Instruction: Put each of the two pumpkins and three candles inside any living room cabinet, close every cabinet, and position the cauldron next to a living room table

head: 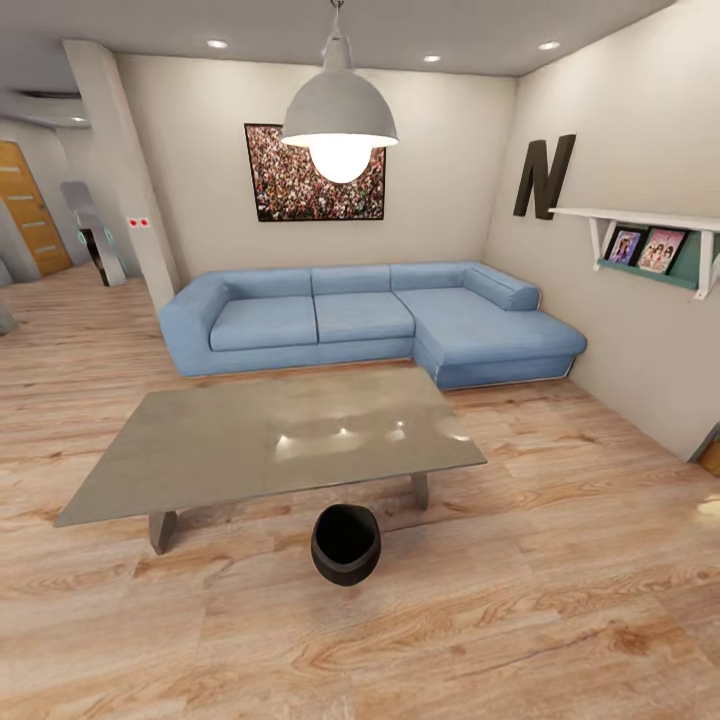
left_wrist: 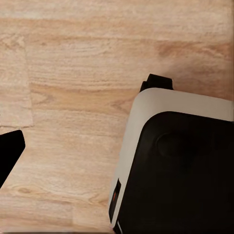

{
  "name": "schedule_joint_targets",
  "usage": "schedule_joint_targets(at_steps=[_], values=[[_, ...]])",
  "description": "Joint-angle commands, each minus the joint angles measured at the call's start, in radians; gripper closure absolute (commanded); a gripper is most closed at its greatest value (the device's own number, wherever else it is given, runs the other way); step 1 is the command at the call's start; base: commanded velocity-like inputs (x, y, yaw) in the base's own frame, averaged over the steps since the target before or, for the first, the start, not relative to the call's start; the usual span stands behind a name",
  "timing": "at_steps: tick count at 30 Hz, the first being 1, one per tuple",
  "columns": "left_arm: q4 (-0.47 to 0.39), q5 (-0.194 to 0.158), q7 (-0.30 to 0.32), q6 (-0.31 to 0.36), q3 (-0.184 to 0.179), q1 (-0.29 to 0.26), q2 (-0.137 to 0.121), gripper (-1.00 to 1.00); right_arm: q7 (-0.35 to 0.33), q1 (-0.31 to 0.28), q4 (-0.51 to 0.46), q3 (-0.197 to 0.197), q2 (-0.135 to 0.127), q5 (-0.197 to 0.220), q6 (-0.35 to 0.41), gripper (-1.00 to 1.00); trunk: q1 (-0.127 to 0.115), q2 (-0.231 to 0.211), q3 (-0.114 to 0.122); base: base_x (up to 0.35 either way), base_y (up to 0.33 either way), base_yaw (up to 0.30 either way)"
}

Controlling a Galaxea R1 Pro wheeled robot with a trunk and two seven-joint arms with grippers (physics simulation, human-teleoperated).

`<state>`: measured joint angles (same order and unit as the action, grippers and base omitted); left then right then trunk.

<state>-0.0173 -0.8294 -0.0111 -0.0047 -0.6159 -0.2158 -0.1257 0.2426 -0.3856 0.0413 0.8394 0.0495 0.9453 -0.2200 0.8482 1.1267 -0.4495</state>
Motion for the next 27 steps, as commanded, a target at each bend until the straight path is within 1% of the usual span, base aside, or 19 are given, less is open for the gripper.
schedule_joint_targets(at_steps=[1,27], values=[[-0.001,-0.008,-0.001,0.001,-0.008,0.001,0.000,-1.00,0.000,-0.001,0.003,0.007,0.001,0.007,-0.004,-1.00,-0.004,-0.007,0.002,0.000,0.000,0.000],[-0.001,-0.008,0.003,0.011,-0.008,0.030,0.005,-1.00,0.000,-0.001,0.003,0.008,0.001,0.008,-0.004,-1.00,-0.104,-0.189,0.084,0.000,0.000,0.000]])
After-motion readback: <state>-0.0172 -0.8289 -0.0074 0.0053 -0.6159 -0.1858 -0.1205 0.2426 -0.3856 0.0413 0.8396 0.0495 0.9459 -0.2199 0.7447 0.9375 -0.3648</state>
